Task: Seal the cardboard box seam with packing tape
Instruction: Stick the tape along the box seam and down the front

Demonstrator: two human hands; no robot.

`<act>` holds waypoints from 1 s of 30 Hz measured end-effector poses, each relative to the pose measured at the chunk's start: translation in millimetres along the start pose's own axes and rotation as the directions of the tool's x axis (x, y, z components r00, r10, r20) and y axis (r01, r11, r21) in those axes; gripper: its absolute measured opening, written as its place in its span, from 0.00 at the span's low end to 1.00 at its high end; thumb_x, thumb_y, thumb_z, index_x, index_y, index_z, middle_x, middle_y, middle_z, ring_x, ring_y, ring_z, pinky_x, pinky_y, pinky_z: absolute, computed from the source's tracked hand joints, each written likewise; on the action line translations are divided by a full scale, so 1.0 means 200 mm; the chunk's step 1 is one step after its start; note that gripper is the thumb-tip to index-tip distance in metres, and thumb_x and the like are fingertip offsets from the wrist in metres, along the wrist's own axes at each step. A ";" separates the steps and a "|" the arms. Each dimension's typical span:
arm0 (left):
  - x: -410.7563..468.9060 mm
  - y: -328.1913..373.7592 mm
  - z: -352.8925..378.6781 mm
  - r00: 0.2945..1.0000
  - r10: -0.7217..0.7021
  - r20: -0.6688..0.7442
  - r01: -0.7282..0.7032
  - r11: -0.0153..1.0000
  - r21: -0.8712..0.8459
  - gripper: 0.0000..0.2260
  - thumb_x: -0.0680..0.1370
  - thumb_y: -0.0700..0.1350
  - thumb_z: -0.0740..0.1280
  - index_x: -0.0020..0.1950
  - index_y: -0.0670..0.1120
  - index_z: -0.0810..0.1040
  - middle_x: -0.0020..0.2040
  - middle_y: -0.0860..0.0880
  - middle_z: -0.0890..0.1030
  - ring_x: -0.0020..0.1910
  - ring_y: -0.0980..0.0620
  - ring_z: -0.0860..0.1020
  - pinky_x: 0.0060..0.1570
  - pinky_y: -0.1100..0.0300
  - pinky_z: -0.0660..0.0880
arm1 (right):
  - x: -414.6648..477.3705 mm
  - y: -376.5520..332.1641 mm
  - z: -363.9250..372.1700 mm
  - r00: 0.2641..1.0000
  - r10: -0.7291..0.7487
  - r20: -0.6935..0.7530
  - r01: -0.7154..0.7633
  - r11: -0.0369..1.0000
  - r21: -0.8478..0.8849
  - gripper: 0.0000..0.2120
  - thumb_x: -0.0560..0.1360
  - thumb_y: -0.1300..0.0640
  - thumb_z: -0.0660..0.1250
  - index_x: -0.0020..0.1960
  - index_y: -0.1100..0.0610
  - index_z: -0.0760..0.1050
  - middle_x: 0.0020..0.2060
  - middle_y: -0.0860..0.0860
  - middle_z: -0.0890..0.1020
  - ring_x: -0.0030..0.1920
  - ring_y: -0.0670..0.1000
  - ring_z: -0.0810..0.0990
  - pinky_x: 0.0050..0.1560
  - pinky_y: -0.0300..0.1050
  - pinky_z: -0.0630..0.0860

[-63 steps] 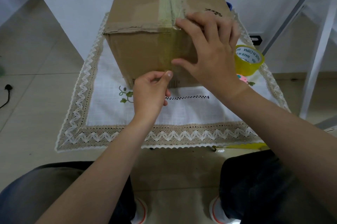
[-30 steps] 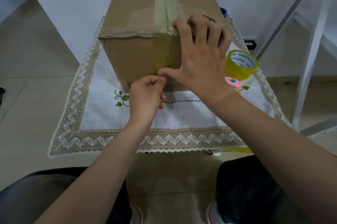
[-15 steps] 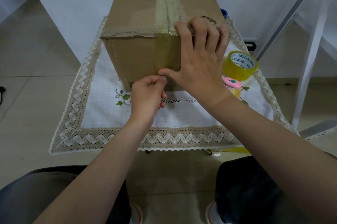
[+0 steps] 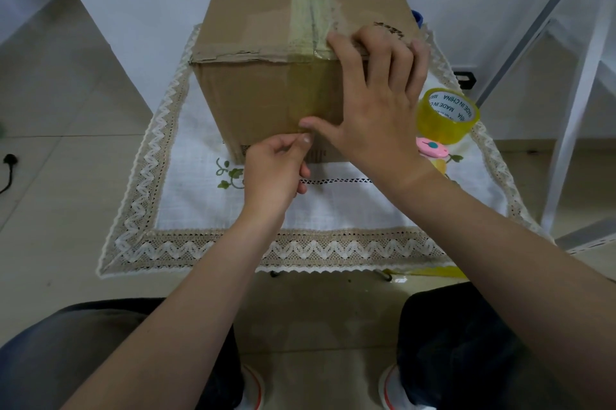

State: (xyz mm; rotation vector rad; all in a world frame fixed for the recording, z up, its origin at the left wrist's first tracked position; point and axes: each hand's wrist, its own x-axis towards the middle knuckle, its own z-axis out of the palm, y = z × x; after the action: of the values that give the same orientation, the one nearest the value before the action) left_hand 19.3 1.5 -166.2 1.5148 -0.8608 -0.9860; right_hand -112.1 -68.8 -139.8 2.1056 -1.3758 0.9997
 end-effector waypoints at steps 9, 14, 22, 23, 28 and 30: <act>-0.01 -0.01 0.00 0.998 0.062 -0.017 -0.061 0.997 0.044 0.07 0.83 0.48 0.69 0.47 0.51 0.84 0.23 0.54 0.76 0.19 0.55 0.72 0.22 0.64 0.70 | 0.01 0.02 -0.04 1.000 0.025 -0.003 -0.024 0.990 0.140 0.36 0.70 0.34 0.70 0.73 0.51 0.74 0.67 0.56 0.75 0.68 0.58 0.68 0.75 0.65 0.60; -0.02 -0.01 0.00 0.995 0.095 -0.033 -0.093 0.994 0.065 0.09 0.83 0.49 0.68 0.44 0.52 0.83 0.23 0.54 0.76 0.20 0.55 0.73 0.23 0.63 0.70 | 0.02 0.00 -0.05 0.998 0.042 0.037 -0.048 0.987 0.155 0.35 0.69 0.34 0.70 0.71 0.50 0.74 0.67 0.55 0.75 0.68 0.58 0.68 0.75 0.64 0.60; -0.04 -0.01 0.01 0.995 0.093 -0.033 -0.091 0.995 0.037 0.10 0.84 0.47 0.68 0.43 0.51 0.81 0.23 0.54 0.74 0.20 0.56 0.71 0.22 0.65 0.69 | 0.03 0.00 -0.05 0.998 0.039 0.058 -0.047 0.988 0.148 0.36 0.68 0.35 0.70 0.72 0.50 0.73 0.67 0.54 0.74 0.68 0.57 0.67 0.75 0.64 0.60; -0.03 -0.01 0.01 0.995 0.093 -0.034 -0.092 0.995 0.035 0.10 0.84 0.47 0.68 0.43 0.51 0.82 0.23 0.54 0.75 0.20 0.55 0.71 0.22 0.65 0.69 | 0.03 0.00 -0.05 0.997 0.041 0.057 -0.049 0.989 0.142 0.36 0.68 0.35 0.70 0.72 0.50 0.73 0.67 0.54 0.74 0.68 0.57 0.67 0.75 0.64 0.60; -0.03 -0.02 0.00 0.995 0.088 -0.036 -0.087 0.996 0.033 0.09 0.83 0.48 0.68 0.44 0.51 0.83 0.23 0.53 0.75 0.20 0.55 0.71 0.23 0.64 0.69 | 0.02 -0.03 -0.04 0.999 0.049 0.017 -0.050 0.995 0.090 0.38 0.66 0.35 0.70 0.71 0.51 0.74 0.66 0.56 0.75 0.68 0.60 0.70 0.77 0.65 0.58; -0.03 -0.02 0.00 0.997 0.074 -0.029 -0.074 0.997 0.022 0.08 0.84 0.47 0.68 0.46 0.52 0.84 0.23 0.54 0.75 0.20 0.55 0.71 0.23 0.64 0.69 | 0.02 -0.03 -0.04 1.000 0.028 0.014 -0.028 0.998 0.055 0.40 0.65 0.35 0.70 0.72 0.52 0.73 0.67 0.57 0.76 0.69 0.62 0.72 0.78 0.66 0.57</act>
State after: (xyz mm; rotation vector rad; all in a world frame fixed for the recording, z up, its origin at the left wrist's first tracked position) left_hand 16.4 7.3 -168.8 1.5013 -0.9021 -0.9008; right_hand -108.6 -63.6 -132.5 2.1420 -1.4025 1.0487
